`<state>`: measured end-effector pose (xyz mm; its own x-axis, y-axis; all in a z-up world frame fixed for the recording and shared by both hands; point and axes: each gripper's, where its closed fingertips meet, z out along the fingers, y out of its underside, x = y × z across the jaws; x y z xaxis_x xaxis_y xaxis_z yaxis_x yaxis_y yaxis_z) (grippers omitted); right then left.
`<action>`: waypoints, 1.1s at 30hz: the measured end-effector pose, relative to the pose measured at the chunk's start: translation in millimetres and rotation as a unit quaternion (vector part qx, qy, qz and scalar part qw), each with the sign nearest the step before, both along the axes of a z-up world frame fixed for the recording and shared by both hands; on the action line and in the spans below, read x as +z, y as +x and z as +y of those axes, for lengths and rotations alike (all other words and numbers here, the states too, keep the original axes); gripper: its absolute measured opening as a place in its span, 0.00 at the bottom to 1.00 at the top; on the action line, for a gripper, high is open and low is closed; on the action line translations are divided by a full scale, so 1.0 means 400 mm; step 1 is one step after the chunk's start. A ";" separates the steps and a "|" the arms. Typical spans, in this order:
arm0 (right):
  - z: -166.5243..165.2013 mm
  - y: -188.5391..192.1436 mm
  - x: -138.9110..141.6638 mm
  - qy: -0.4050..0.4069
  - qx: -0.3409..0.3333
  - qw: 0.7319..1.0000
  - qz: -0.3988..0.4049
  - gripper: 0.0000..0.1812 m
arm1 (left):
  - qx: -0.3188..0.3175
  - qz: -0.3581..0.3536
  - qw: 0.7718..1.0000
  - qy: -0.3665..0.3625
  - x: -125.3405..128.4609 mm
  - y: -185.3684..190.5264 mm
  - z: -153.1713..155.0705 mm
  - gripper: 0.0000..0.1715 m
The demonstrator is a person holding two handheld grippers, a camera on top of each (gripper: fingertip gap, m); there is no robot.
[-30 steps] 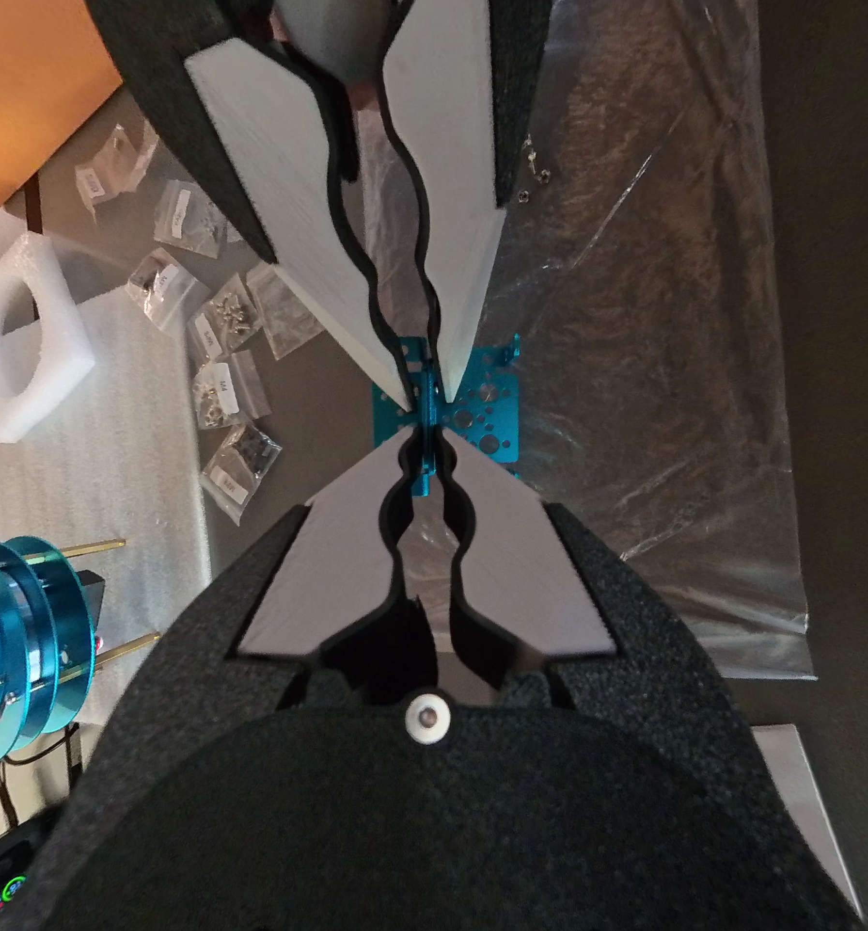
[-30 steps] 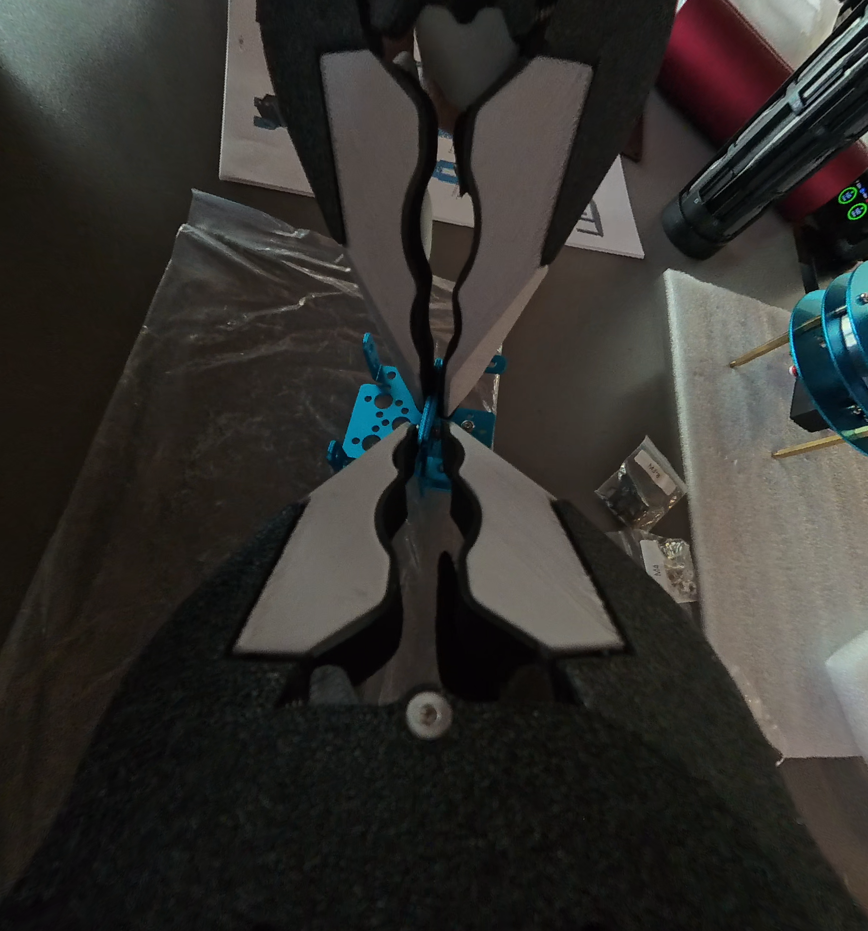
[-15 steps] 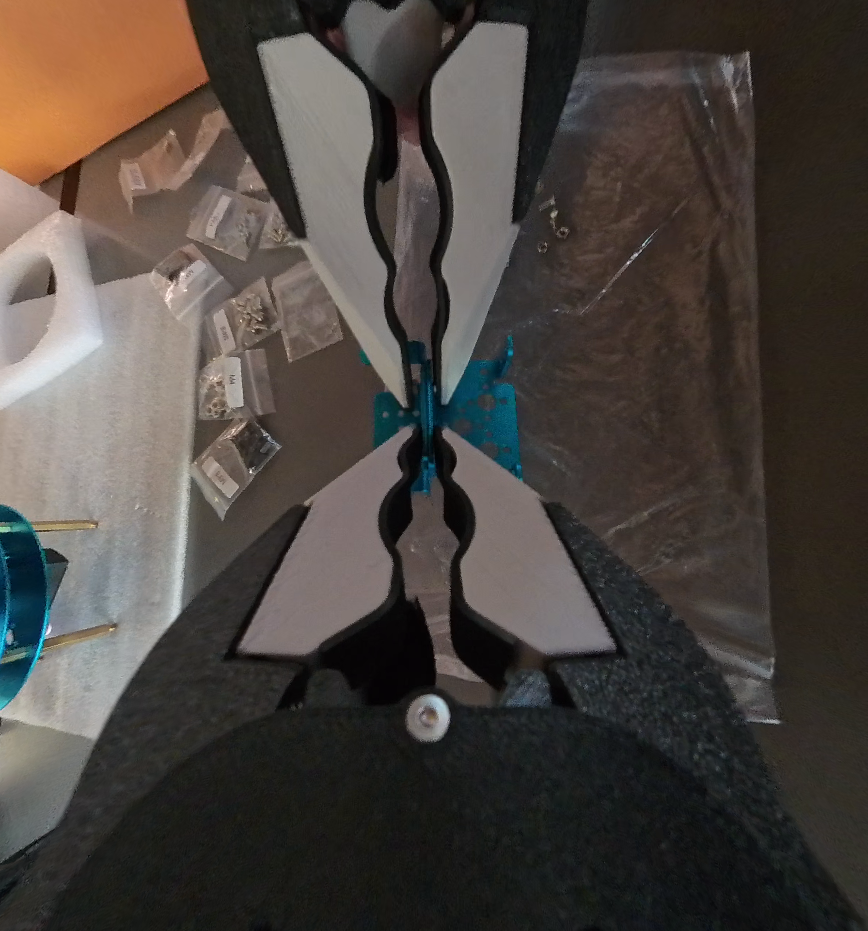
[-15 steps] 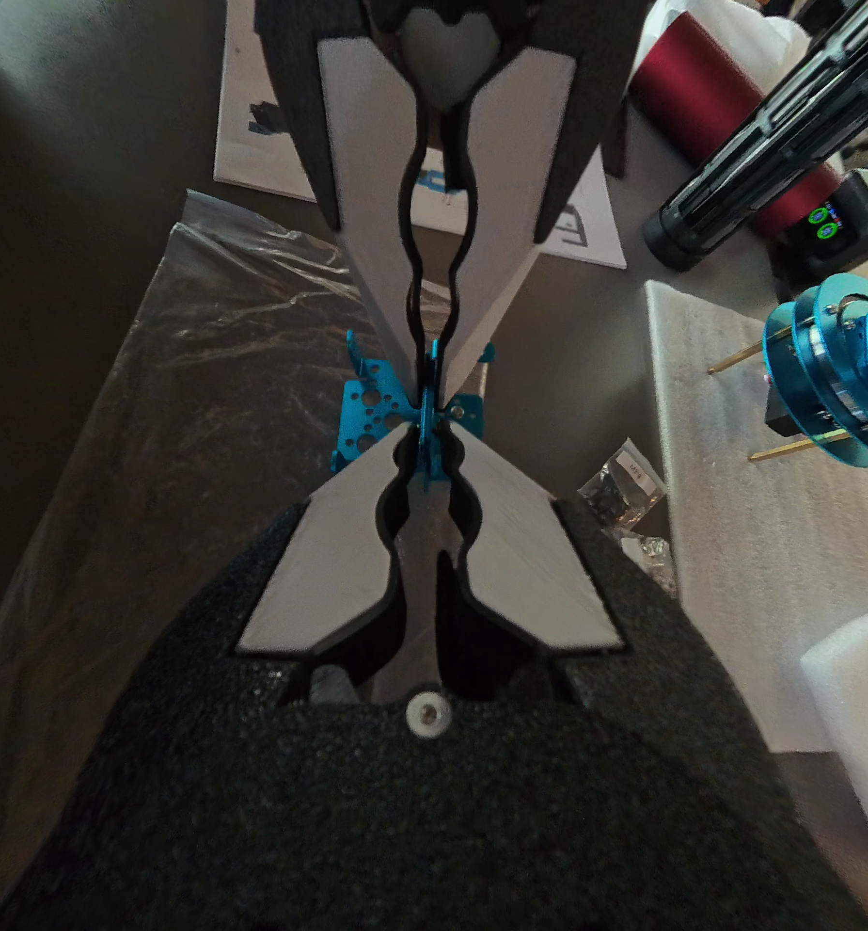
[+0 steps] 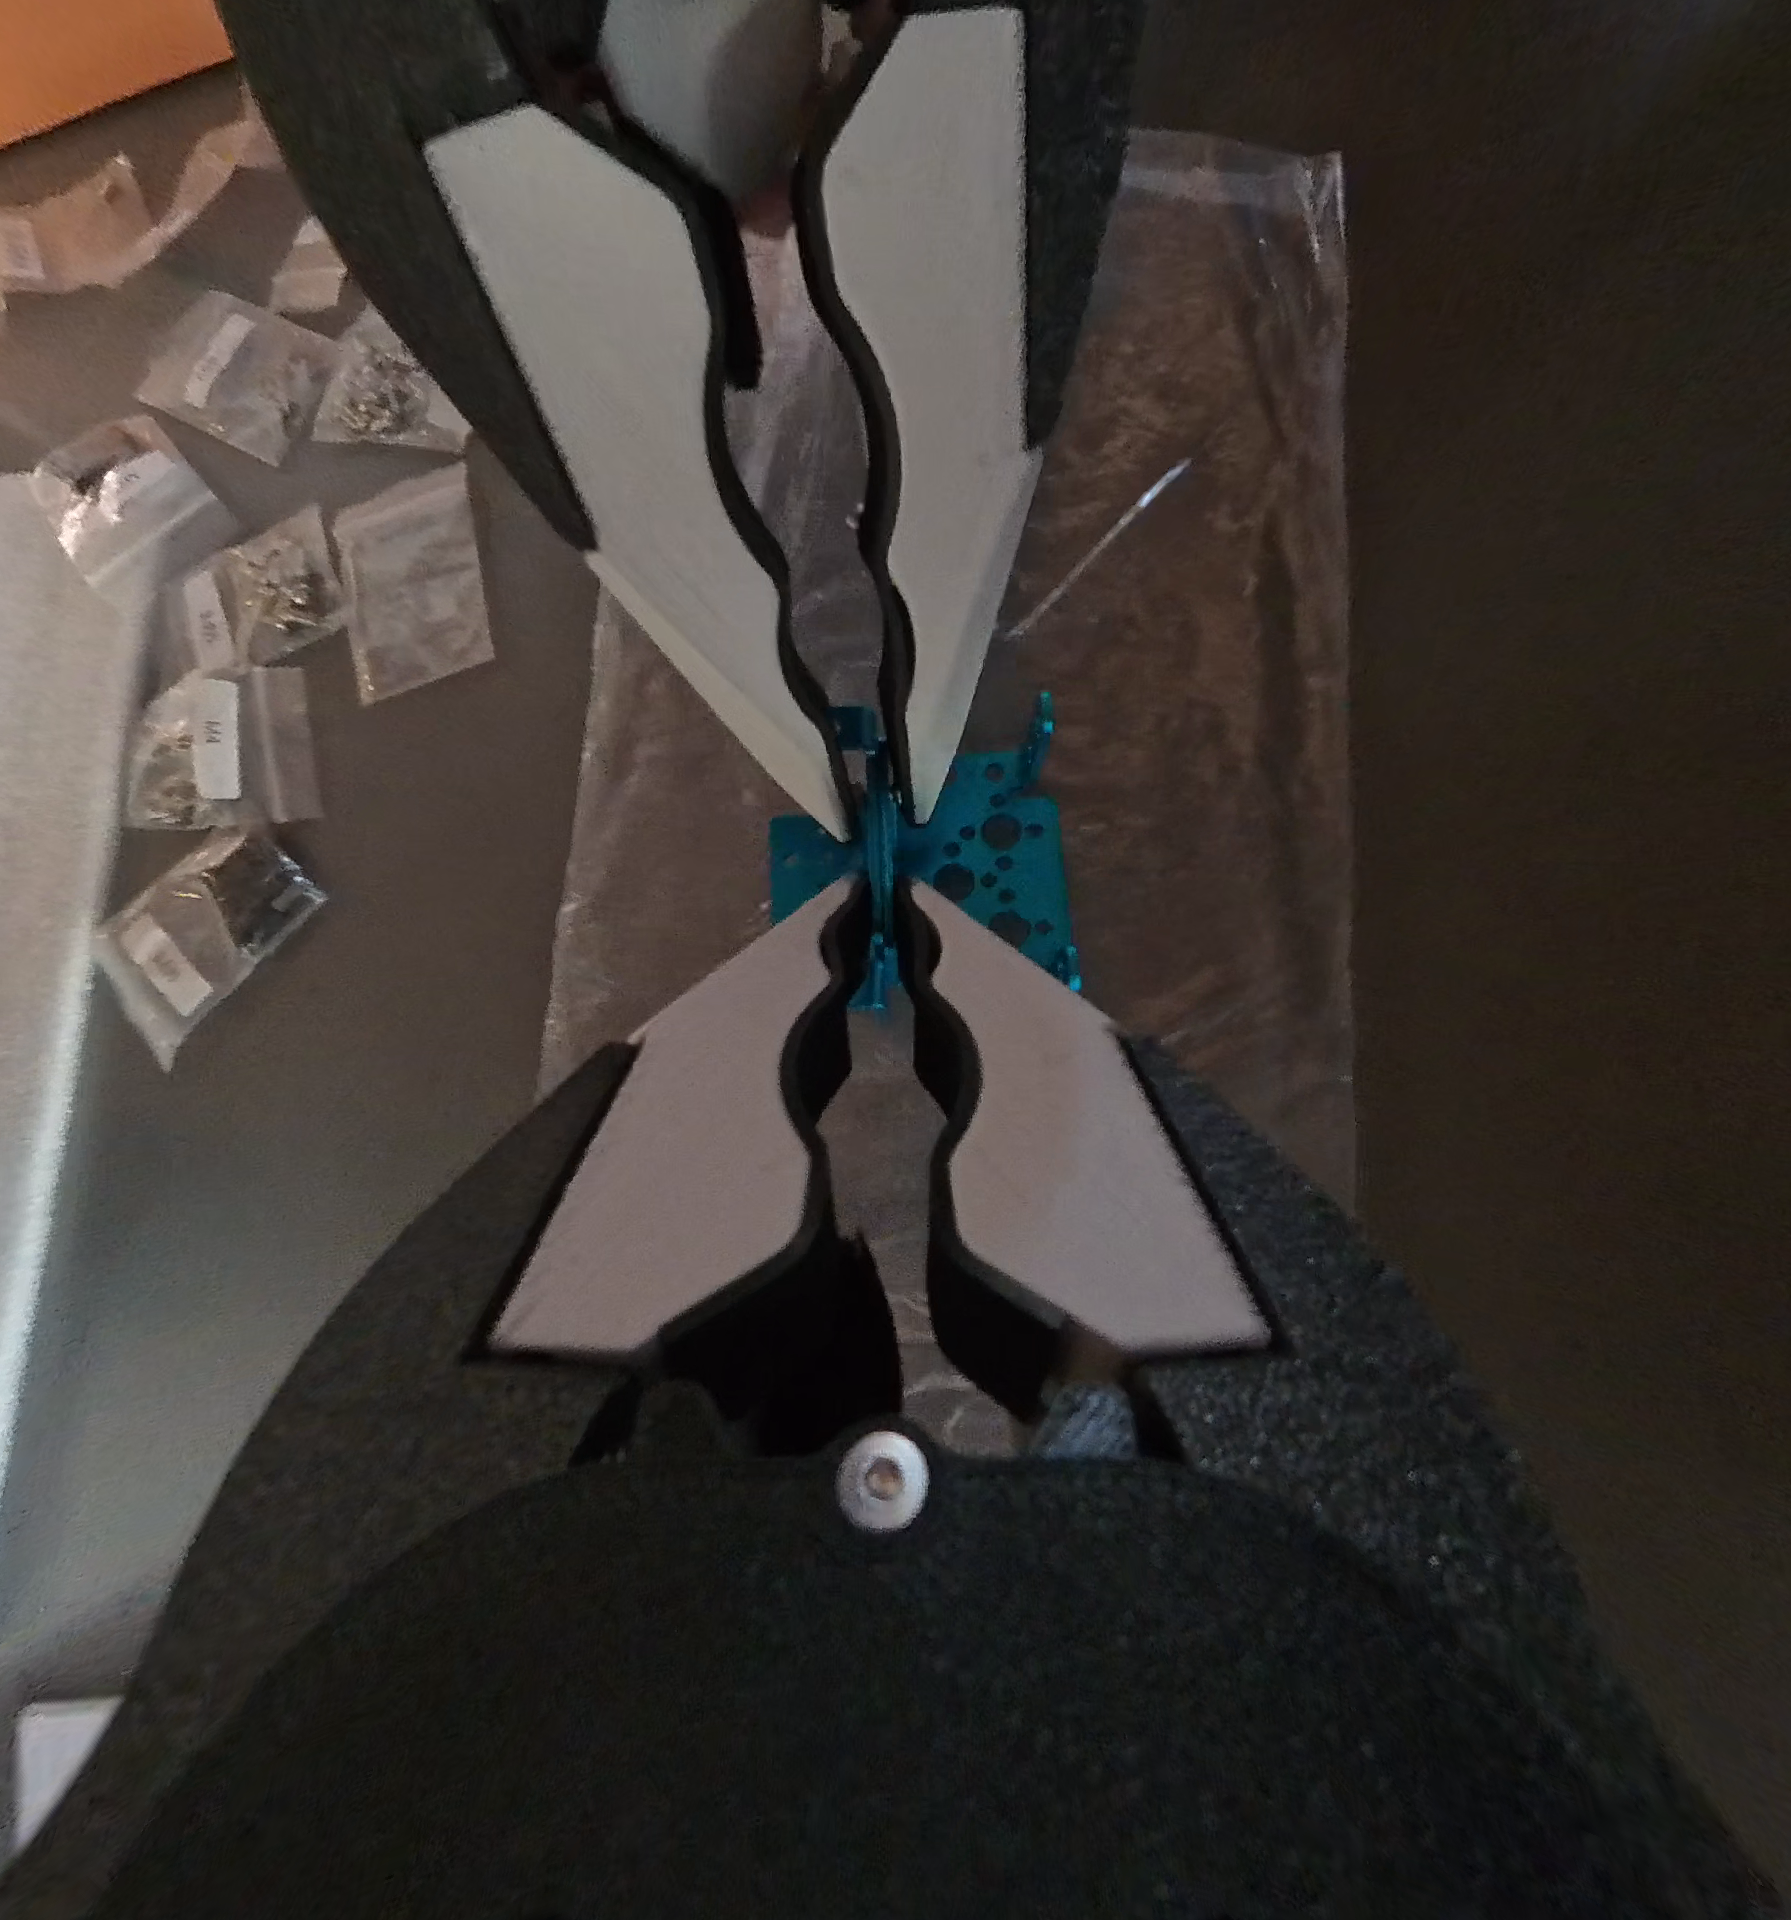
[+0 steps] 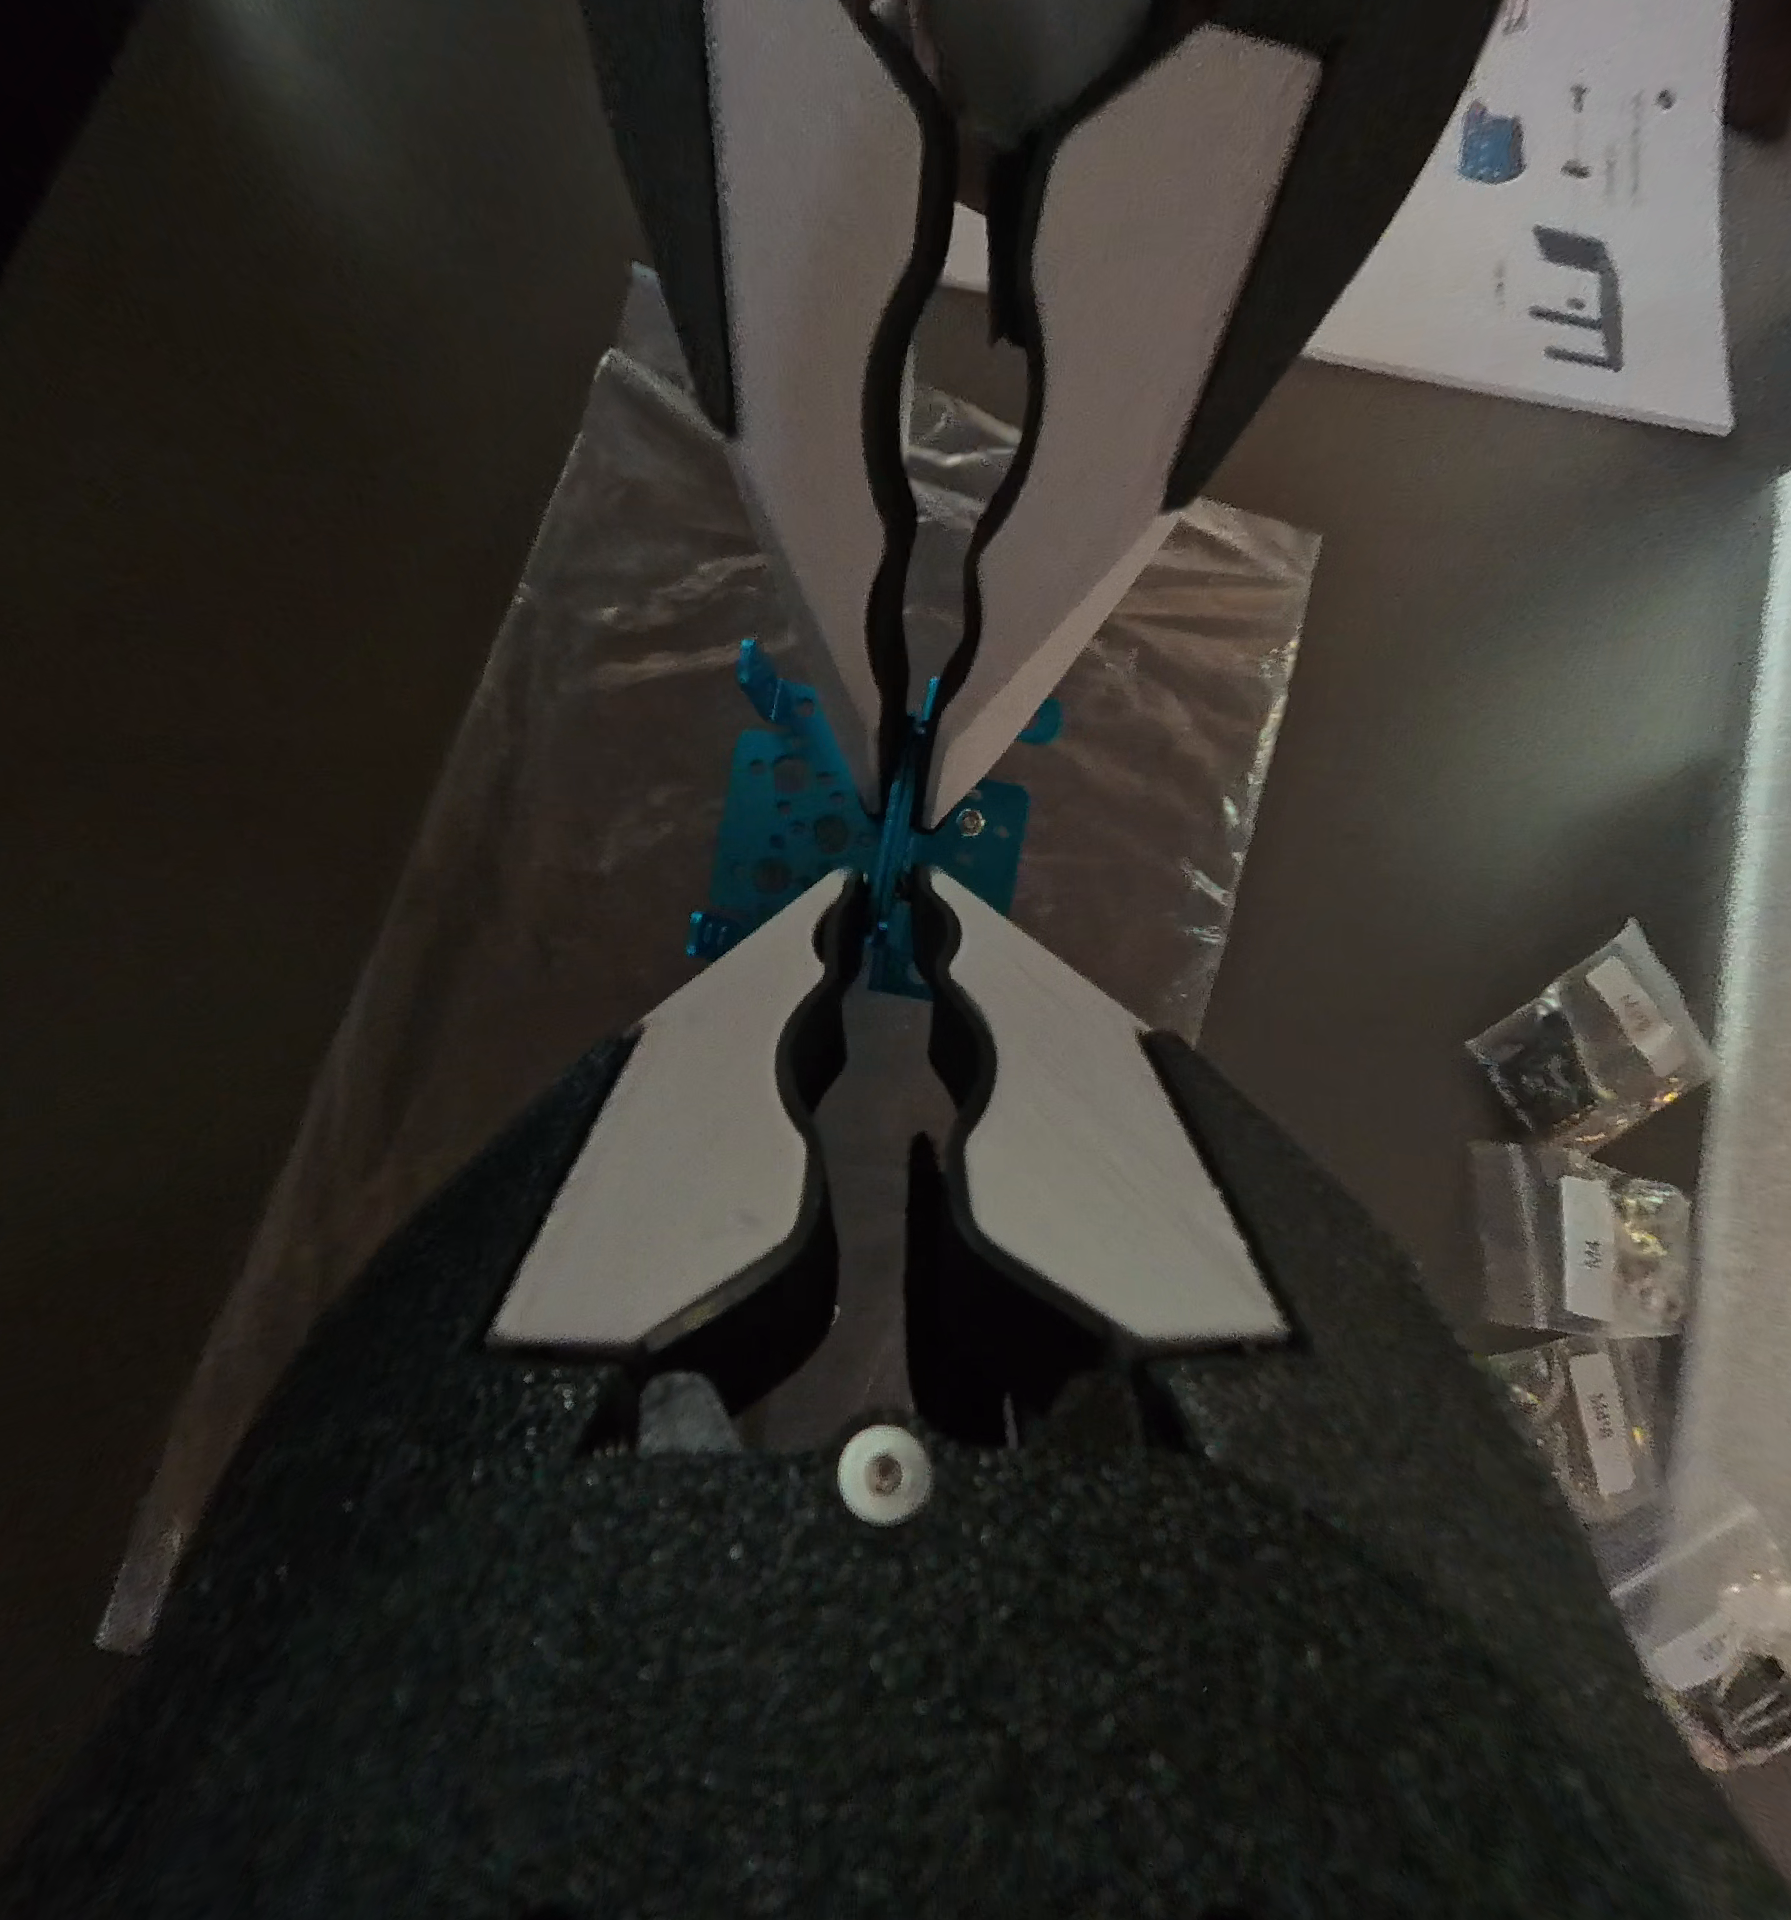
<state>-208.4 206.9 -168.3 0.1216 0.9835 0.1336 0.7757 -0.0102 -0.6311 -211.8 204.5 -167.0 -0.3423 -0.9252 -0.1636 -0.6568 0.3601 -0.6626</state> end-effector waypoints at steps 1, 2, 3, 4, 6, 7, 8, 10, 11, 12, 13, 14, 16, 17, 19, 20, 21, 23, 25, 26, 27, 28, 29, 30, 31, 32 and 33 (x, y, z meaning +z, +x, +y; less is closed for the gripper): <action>-0.006 -0.003 -0.004 -0.004 0.002 1.000 -0.004 0.04 | 0.002 0.000 1.000 -0.004 -0.004 -0.002 -0.005 0.02; -0.009 -0.005 -0.005 -0.006 0.000 1.000 -0.004 0.04 | 0.005 -0.002 1.000 -0.003 -0.004 -0.005 -0.006 0.02; -0.009 -0.007 -0.005 -0.005 -0.001 1.000 -0.003 0.04 | 0.009 -0.003 1.000 -0.006 -0.004 -0.007 -0.007 0.02; -0.010 -0.009 -0.006 -0.006 -0.001 1.000 -0.003 0.04 | 0.015 -0.004 1.000 -0.012 -0.004 -0.009 -0.008 0.02; -0.007 -0.010 -0.006 -0.001 -0.001 1.000 -0.003 0.04 | 0.027 -0.009 0.999 -0.024 -0.004 -0.010 -0.008 0.03; -0.004 -0.010 -0.006 0.005 -0.001 1.000 -0.003 0.04 | 0.031 -0.013 0.999 -0.031 -0.005 -0.012 -0.009 0.03; -0.003 -0.011 -0.005 0.010 0.000 1.000 0.000 0.04 | 0.035 -0.016 0.999 -0.037 -0.005 -0.013 -0.010 0.04; -0.002 -0.015 -0.003 0.021 0.006 1.000 0.010 0.04 | 0.041 -0.025 0.998 -0.038 -0.003 -0.015 -0.007 0.02; 0.001 -0.017 -0.001 0.028 0.006 0.999 0.015 0.04 | 0.041 -0.029 0.998 -0.033 -0.001 -0.016 -0.004 0.02; 0.003 -0.019 0.002 0.034 0.007 0.999 0.020 0.05 | 0.040 -0.031 0.998 -0.031 0.000 -0.018 -0.004 0.02; 0.001 -0.020 0.002 0.035 0.010 0.999 0.022 0.05 | 0.039 -0.031 0.998 -0.031 0.000 -0.019 -0.005 0.02; 0.001 -0.020 0.001 0.035 0.011 0.999 0.022 0.05 | 0.039 -0.033 0.998 -0.029 0.000 -0.019 -0.005 0.02; 0.005 -0.018 0.002 0.042 0.010 0.999 0.020 0.05 | 0.040 -0.036 0.998 -0.024 0.000 -0.018 -0.004 0.02; 0.008 -0.018 0.004 0.048 0.009 0.999 0.019 0.06 | 0.040 -0.036 0.998 -0.023 0.000 -0.018 -0.004 0.02; 0.015 -0.016 0.006 0.063 0.006 0.998 0.019 0.09 | 0.040 -0.037 0.998 -0.018 0.001 -0.018 -0.002 0.02; 0.017 -0.016 0.007 0.068 0.006 0.998 0.018 0.09 | 0.040 -0.037 0.998 -0.016 0.001 -0.018 -0.002 0.02; 0.019 -0.016 0.008 0.070 0.003 0.997 0.018 0.10 | 0.040 -0.038 0.998 -0.014 0.001 -0.018 -0.001 0.02; 0.021 -0.015 0.008 0.068 0.000 0.998 0.019 0.10 | 0.040 -0.038 0.998 -0.008 0.002 -0.018 -0.001 0.02; 0.025 -0.013 0.011 0.067 -0.006 0.998 0.021 0.11 | 0.042 -0.041 0.998 0.003 0.004 -0.017 0.001 0.02; 0.029 -0.012 0.014 0.069 -0.009 0.997 0.022 0.12 | 0.044 -0.043 0.998 0.010 0.008 -0.016 0.004 0.02; 0.032 -0.011 0.019 0.073 -0.012 0.997 0.025 0.12 | 0.048 -0.047 0.998 0.018 0.012 -0.015 0.009 0.02; 0.037 -0.010 0.025 0.079 -0.016 0.996 0.028 0.12 | 0.053 -0.051 0.997 0.025 0.018 -0.014 0.013 0.02; 0.041 -0.009 0.031 0.085 -0.018 0.996 0.030 0.12 | 0.058 -0.056 0.996 0.033 0.024 -0.014 0.018 0.02; 0.047 -0.008 0.038 0.094 -0.022 0.995 0.033 0.11 | 0.064 -0.062 0.995 0.041 0.031 -0.012 0.023 0.02; 0.051 -0.007 0.046 0.104 -0.024 0.994 0.036 0.11 | 0.069 -0.068 0.994 0.050 0.038 -0.011 0.028 0.02; 0.057 -0.006 0.054 0.117 -0.027 0.992 0.039 0.12 | 0.074 -0.076 0.993 0.060 0.045 -0.009 0.035 0.02; 0.063 -0.005 0.061 0.132 -0.028 0.990 0.041 0.12 | 0.078 -0.081 0.991 0.071 0.050 -0.008 0.040 0.02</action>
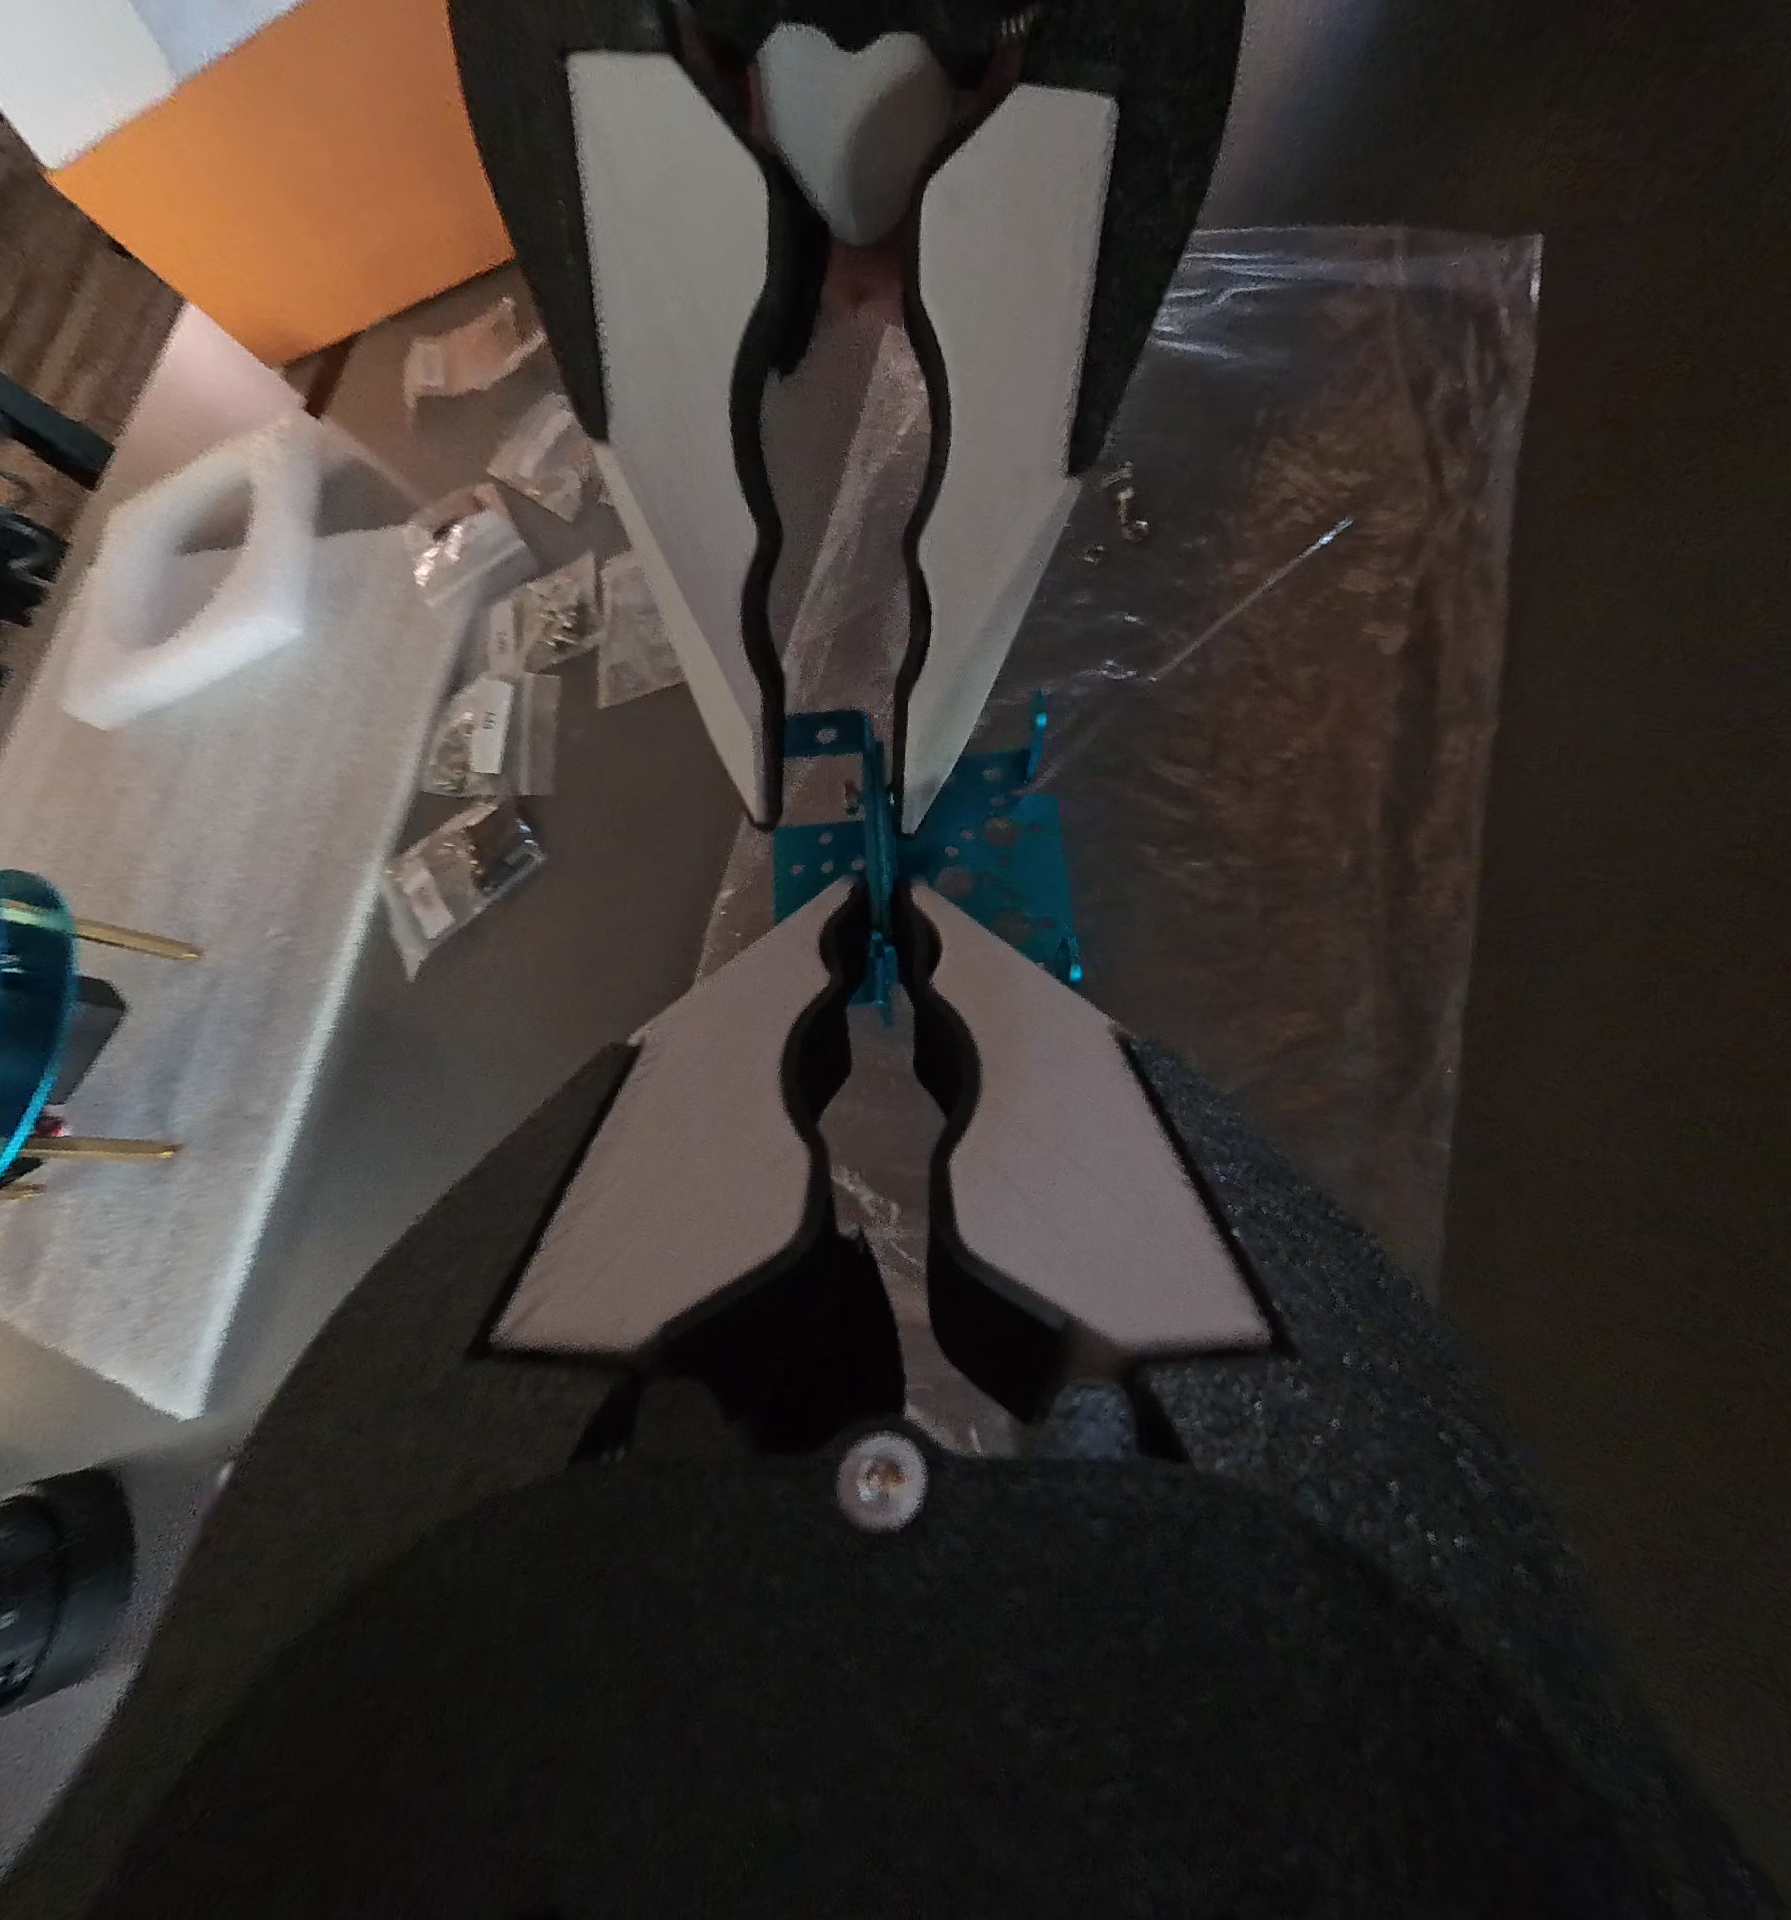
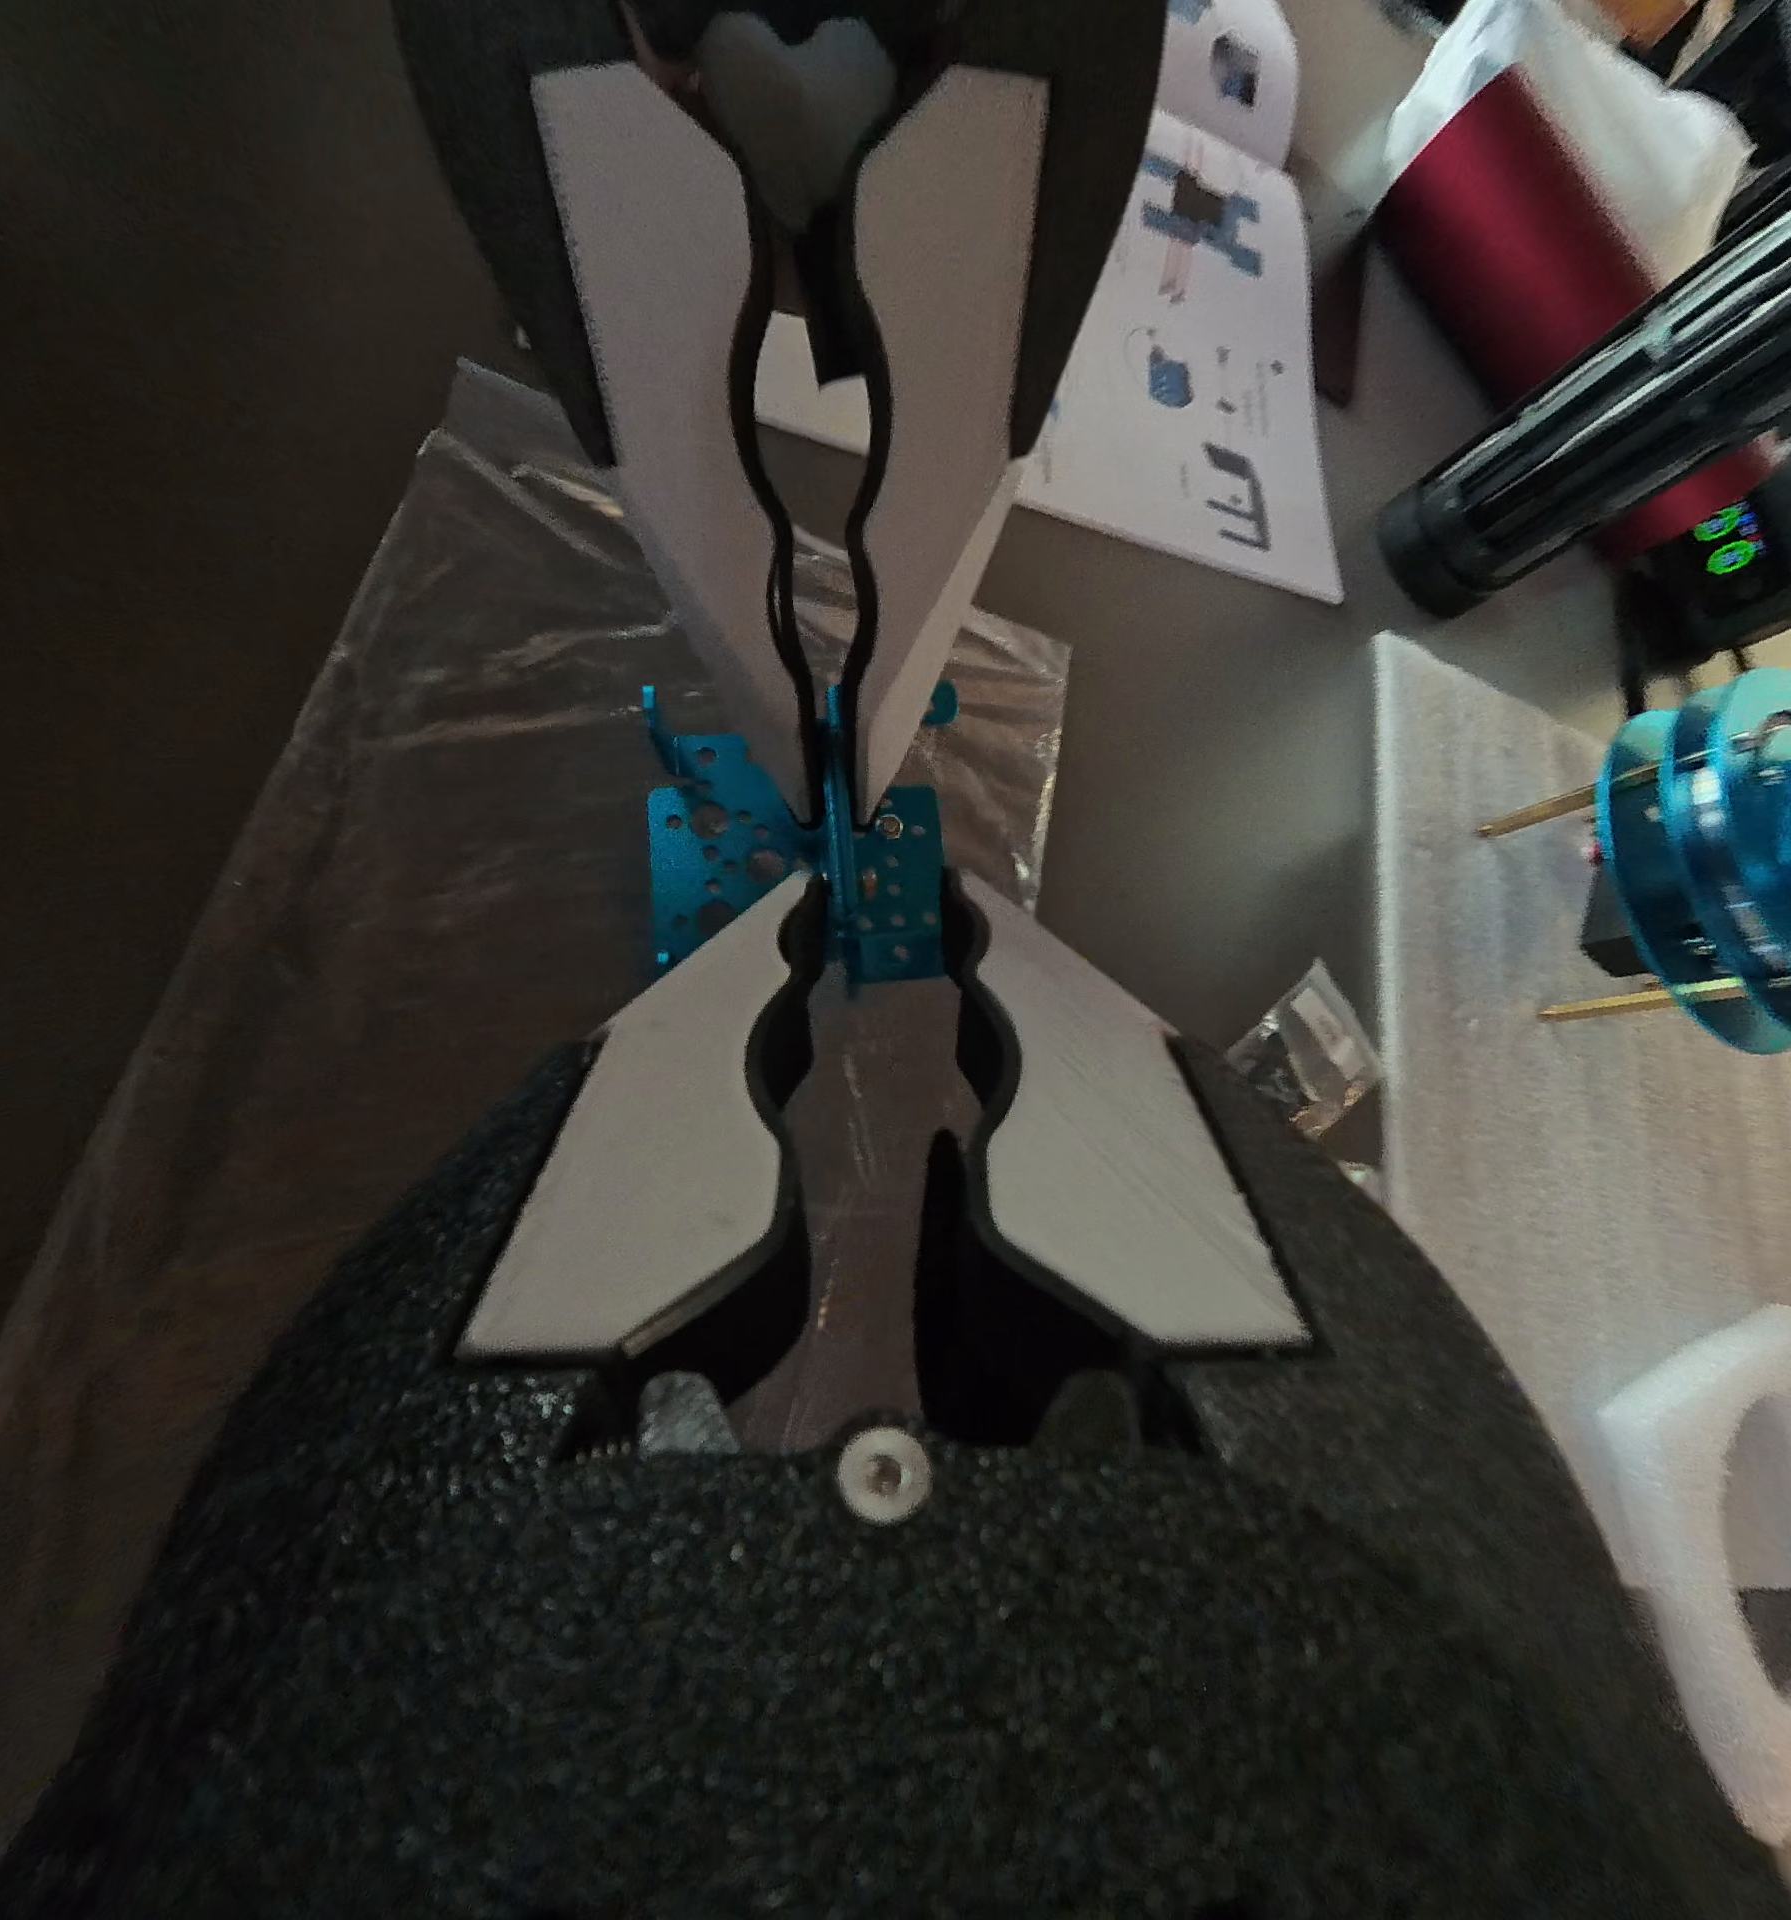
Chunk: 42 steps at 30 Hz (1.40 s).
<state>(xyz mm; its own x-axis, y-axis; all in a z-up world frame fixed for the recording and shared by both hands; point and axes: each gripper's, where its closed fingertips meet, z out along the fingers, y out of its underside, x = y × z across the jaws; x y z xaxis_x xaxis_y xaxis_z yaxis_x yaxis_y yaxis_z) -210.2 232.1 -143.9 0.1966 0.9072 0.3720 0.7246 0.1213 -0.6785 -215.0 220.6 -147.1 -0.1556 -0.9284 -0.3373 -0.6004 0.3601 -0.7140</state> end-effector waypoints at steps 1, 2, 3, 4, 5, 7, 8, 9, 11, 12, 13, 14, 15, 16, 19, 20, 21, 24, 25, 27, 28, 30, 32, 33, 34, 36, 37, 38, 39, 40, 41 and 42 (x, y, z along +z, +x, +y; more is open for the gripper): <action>0.004 0.001 0.004 0.016 0.001 1.000 0.000 0.12 | 0.003 -0.003 1.000 0.011 0.003 0.001 0.005 0.02; 0.010 0.002 0.008 0.033 0.000 0.999 0.000 0.11 | 0.006 -0.007 1.000 0.021 0.005 0.002 0.010 0.02; 0.016 0.003 0.010 0.049 -0.003 0.999 0.000 0.12 | 0.008 -0.008 1.000 0.028 0.005 0.003 0.013 0.02; 0.025 0.006 0.014 0.064 -0.011 0.998 0.002 0.16 | 0.007 -0.007 0.999 0.031 0.003 0.002 0.015 0.02; 0.034 0.009 0.017 0.074 -0.022 0.997 0.004 0.21 | 0.006 -0.008 0.999 0.031 0.000 0.002 0.015 0.02; 0.038 0.013 0.016 0.057 -0.034 0.998 0.010 0.23 | 0.007 -0.010 0.999 0.031 0.000 0.004 0.016 0.02; 0.042 0.015 0.013 0.043 -0.040 0.998 0.014 0.25 | 0.007 -0.009 0.999 0.031 -0.002 0.004 0.015 0.02; 0.046 0.018 0.012 0.028 -0.047 0.998 0.021 0.27 | 0.006 -0.009 0.999 0.032 -0.003 0.004 0.015 0.02; 0.049 0.021 0.004 -0.012 -0.051 0.998 0.034 0.30 | 0.003 -0.008 0.999 0.032 -0.007 0.005 0.013 0.02; 0.047 0.022 -0.003 -0.037 -0.049 0.997 0.039 0.30 | 0.001 -0.007 0.999 0.032 -0.010 0.004 0.012 0.02; 0.041 0.021 -0.012 -0.067 -0.042 0.996 0.042 0.28 | -0.002 -0.006 1.000 0.029 -0.011 0.004 0.011 0.02; 0.034 0.021 -0.019 -0.092 -0.037 0.994 0.047 0.25 | -0.001 -0.008 1.000 0.025 -0.011 0.004 0.011 0.02; 0.030 0.020 -0.021 -0.106 -0.029 0.992 0.054 0.21 | 0.000 -0.010 1.000 0.019 -0.009 0.004 0.012 0.02; 0.029 0.020 -0.021 -0.110 -0.024 0.992 0.062 0.20 | 0.001 -0.011 1.000 0.010 -0.008 0.004 0.011 0.02; 0.017 0.017 -0.018 -0.094 0.000 0.994 0.062 0.16 | -0.002 -0.012 1.000 -0.008 -0.008 0.005 0.005 0.02; 0.017 0.018 -0.020 -0.085 0.000 0.995 0.055 0.16 | -0.002 -0.012 1.000 -0.007 -0.010 0.005 0.005 0.02; 0.016 0.018 -0.020 -0.082 -0.001 0.995 0.051 0.16 | -0.003 -0.012 1.000 -0.005 -0.012 0.006 0.004 0.02; 0.015 0.019 -0.017 -0.093 0.001 0.994 0.065 0.16 | -0.002 -0.018 1.000 -0.007 -0.009 0.009 0.003 0.02; 0.016 0.019 -0.014 -0.097 0.002 0.992 0.076 0.16 | -0.002 -0.021 1.000 -0.009 -0.007 0.009 0.004 0.02; 0.021 0.019 -0.010 -0.101 0.001 0.991 0.093 0.16 | 0.001 -0.025 1.000 0.000 -0.003 0.010 0.010 0.02; 0.022 0.019 -0.012 -0.103 0.001 0.990 0.093 0.16 | 0.002 -0.023 1.000 0.006 -0.003 0.010 0.012 0.02; 0.029 0.021 -0.013 -0.093 -0.004 0.991 0.091 0.18 | 0.004 -0.022 1.000 0.020 -0.006 0.010 0.016 0.02; 0.032 0.022 -0.018 -0.087 -0.007 0.992 0.090 0.19 | 0.006 -0.022 0.999 0.027 -0.009 0.010 0.019 0.02; 0.034 0.022 -0.018 -0.092 -0.011 0.991 0.094 0.19 | 0.008 -0.024 0.999 0.030 -0.009 0.011 0.021 0.02; 0.035 0.022 -0.016 -0.098 -0.013 0.990 0.101 0.18 | 0.010 -0.027 0.999 0.032 -0.007 0.012 0.023 0.02; 0.037 0.022 -0.008 -0.112 -0.014 0.986 0.121 0.18 | 0.013 -0.037 0.999 0.033 0.003 0.012 0.025 0.02; 0.038 0.023 -0.002 -0.116 -0.015 0.984 0.131 0.18 | 0.015 -0.042 0.998 0.033 0.009 0.013 0.027 0.02; 0.038 0.022 0.004 -0.121 -0.013 0.983 0.139 0.18 | 0.015 -0.048 0.998 0.033 0.016 0.014 0.027 0.02; 0.036 0.022 0.012 -0.124 -0.010 0.981 0.147 0.17 | 0.017 -0.054 0.998 0.033 0.023 0.014 0.027 0.02; 0.034 0.021 0.019 -0.127 -0.008 0.979 0.156 0.16 | 0.017 -0.060 0.998 0.032 0.029 0.015 0.027 0.02; 0.033 0.021 0.025 -0.128 -0.006 0.978 0.163 0.16 | 0.017 -0.066 0.997 0.029 0.035 0.016 0.025 0.02; 0.029 0.020 0.033 -0.125 0.000 0.977 0.170 0.16 | 0.014 -0.071 0.997 0.024 0.040 0.017 0.021 0.02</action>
<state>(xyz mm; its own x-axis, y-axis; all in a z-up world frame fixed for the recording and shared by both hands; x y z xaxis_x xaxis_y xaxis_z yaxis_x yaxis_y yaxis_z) -202.2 243.5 -130.7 0.2698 0.9616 0.0509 0.4515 -0.0796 -0.8887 -208.3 229.0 -131.1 -0.0775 -0.9144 -0.3974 -0.5055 0.3796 -0.7748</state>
